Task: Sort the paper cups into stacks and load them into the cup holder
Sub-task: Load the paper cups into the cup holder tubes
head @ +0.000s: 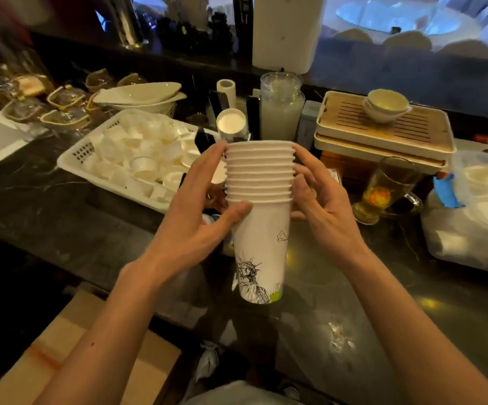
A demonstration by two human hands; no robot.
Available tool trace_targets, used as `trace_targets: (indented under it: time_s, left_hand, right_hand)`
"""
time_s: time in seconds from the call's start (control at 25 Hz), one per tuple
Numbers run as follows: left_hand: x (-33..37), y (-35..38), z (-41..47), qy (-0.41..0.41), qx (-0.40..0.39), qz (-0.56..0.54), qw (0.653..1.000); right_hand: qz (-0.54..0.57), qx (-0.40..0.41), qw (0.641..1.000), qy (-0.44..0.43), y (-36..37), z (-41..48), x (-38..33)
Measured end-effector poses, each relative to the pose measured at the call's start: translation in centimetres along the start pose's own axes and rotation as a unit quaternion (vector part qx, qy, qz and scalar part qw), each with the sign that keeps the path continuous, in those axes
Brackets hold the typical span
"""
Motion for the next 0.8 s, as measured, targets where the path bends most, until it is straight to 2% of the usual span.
trace_targets:
  time_s: [0.12,0.24,0.32,0.52,0.72,0.8]
  left_hand:
    - [-2.5,-3.8,1.6,-0.022,0.001,-0.062,0.998]
    - [-4.6,-6.2,3.1,-0.008,-0.002,-0.100,0.995]
    - [-6.0,-7.3,4.0,-0.003,-0.009,-0.118,0.993]
    - [-10.2,-8.3,5.5,-0.057,-0.023,-0.172,0.983]
    - [-12.0,-8.4,6.6,-0.080,-0.065,-0.117,0.988]
    - [-12.3,-8.5,6.7,-0.105,-0.077,-0.069,0.989]
  right_hand:
    - [0.004,-0.025,1.000,0.005,2.2,3.0,-0.7]
    - [-0.002,-0.044,0.999,0.023,3.7,5.2,-0.4]
    - [0.007,-0.048,0.998,0.045,4.7,6.5,0.2]
    - [0.060,-0.025,0.994,0.084,6.4,8.3,1.6]
    - [0.117,-0.009,0.986,0.123,7.1,8.2,2.8]
    - [0.097,0.010,0.986,0.136,6.7,8.2,3.1]
Point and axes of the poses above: each hand's wrist, its own z-axis towards the middle knuckle, its own y-axis out of the palm, x = y × z, the point moved 10 cm from there along z, towards the middle knuckle, and after that the axes turned 10 degrees about -x, right-handed, at the moved point
